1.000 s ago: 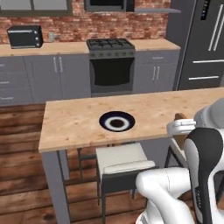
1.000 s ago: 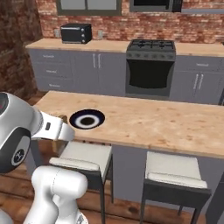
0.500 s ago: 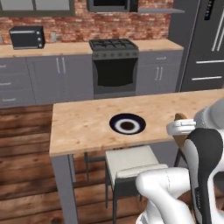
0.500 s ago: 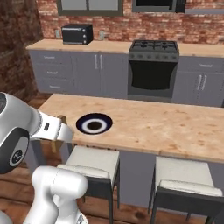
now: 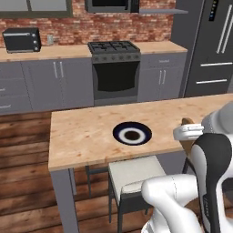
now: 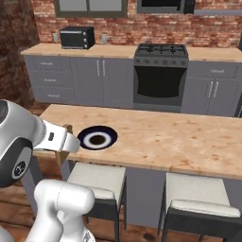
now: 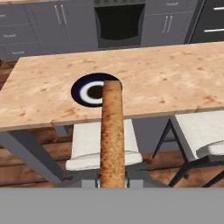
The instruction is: Start the toaster. Once the lever pops up, take the bread to the plate on the dining counter.
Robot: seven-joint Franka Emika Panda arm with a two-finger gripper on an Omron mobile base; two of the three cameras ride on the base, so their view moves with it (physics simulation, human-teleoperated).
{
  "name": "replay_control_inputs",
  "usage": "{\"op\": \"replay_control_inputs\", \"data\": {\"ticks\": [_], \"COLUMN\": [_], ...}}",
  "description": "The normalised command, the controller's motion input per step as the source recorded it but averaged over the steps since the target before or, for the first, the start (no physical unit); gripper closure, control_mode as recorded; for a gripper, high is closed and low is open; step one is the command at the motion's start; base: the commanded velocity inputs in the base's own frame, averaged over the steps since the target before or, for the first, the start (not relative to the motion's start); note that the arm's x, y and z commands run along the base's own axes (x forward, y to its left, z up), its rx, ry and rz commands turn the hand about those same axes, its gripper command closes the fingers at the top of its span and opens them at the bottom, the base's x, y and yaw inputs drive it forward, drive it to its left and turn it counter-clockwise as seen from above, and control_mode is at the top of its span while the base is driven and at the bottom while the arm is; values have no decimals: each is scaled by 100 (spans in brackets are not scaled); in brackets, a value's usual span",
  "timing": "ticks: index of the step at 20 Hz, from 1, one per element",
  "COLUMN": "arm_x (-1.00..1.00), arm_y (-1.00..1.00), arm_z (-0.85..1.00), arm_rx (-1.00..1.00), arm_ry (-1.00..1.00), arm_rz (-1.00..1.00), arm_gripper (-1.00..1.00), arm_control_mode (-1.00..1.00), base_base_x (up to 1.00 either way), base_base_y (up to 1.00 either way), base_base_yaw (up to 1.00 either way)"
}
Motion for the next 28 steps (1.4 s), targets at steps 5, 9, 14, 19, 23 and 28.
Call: {"op": "replay_control_inputs", "data": {"ticks": [5,9,14,19,23,28], "arm_x": [72,81,81,71,65,53], "arm_y": [1,2,3,3,4,9], "arm_z": [-2,-22,-30,-21,-30,-36], "arm_rx": [0,0,0,0,0,0], "arm_ry": [0,0,0,0,0,1], "arm_rz": [1,24,23,2,0,1], "arm_gripper": [100,100,100,100,100,100], "arm_control_mode": [-100,-100,-100,-100,-100,-100], "base_base_x": [0,0,0,0,0,0], "base_base_y": [0,0,0,0,0,0], "base_base_yaw": [0,0,0,0,0,0]}}
